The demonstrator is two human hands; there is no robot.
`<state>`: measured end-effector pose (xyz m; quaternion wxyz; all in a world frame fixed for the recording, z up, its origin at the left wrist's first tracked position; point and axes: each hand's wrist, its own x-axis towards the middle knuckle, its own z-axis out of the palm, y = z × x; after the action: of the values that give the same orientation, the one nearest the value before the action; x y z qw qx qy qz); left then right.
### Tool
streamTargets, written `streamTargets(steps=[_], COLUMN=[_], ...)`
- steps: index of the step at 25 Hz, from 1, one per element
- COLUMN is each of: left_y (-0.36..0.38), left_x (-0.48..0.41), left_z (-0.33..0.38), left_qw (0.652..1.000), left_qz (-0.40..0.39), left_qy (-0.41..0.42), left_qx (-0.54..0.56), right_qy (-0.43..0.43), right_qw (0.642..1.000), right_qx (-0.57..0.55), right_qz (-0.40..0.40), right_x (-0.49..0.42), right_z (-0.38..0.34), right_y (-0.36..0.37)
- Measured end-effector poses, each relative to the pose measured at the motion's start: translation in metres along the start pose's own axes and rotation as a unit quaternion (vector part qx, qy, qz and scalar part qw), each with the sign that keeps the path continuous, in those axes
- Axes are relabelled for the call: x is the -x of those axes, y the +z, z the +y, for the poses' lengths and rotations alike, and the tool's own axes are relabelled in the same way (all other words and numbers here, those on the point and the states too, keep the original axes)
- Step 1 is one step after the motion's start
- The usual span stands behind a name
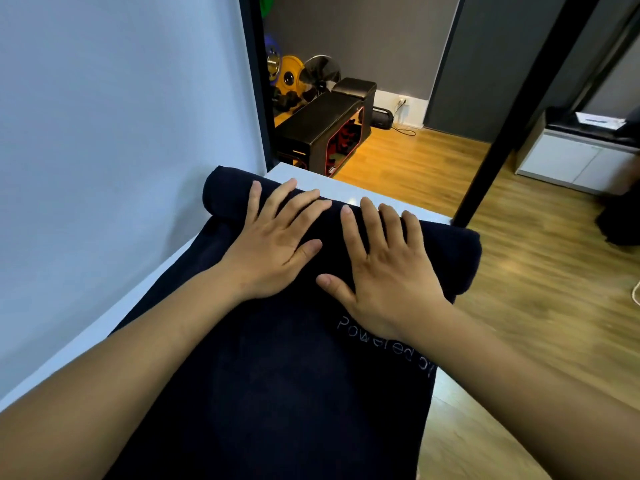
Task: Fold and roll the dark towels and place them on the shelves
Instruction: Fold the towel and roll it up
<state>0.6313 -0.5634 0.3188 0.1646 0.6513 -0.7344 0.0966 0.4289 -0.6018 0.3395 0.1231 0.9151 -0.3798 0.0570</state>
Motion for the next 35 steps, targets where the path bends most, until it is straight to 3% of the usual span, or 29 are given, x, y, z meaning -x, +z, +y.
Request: streamTargets(steps=[6, 10, 14, 16, 19, 22, 25, 30, 35], left_y=[-0.011, -0.014, -0.018, -0.024, -0.025, -0.017, -0.012, 0.008, 0.003], left_x=[0.052, 0.063, 0.056, 0.041, 0.016, -0.018, -0.047, -0.036, -0.008], left_z=[0.010, 0.016, 0.015, -0.001, -0.025, -0.042, -0.047, -0.040, -0.038], left_qw=[1.000, 0.999, 0.997, 0.993, 0.989, 0.989, 0.995, 0.996, 0.998], left_qz=[-0.006, -0.003, 0.053, 0.077, 0.031, 0.005, -0.004, 0.073, 0.062], left_qy=[0.001, -0.006, 0.005, 0.033, 0.086, 0.104, 0.073, 0.025, 0.003], left_qx=[-0.006, -0.041, -0.062, -0.083, -0.113, -0.100, -0.073, -0.052, 0.004], right_qy=[-0.049, -0.038, -0.005, -0.024, -0.032, 0.007, 0.034, 0.014, 0.009], right_qw=[0.998, 0.995, 0.999, 0.997, 0.998, 0.999, 0.999, 0.998, 0.999], right_qx=[-0.018, 0.006, 0.037, 0.065, 0.055, 0.022, 0.013, 0.052, 0.031], right_qz=[0.025, 0.088, -0.036, -0.035, -0.017, -0.049, -0.033, -0.019, 0.032], right_x=[0.042, 0.010, -0.004, 0.005, 0.000, -0.023, -0.050, -0.056, -0.030], right_z=[-0.030, -0.005, 0.010, 0.003, 0.009, 0.007, 0.006, 0.027, 0.002], right_y=[-0.006, -0.035, -0.038, -0.031, -0.035, -0.029, -0.019, -0.014, -0.009])
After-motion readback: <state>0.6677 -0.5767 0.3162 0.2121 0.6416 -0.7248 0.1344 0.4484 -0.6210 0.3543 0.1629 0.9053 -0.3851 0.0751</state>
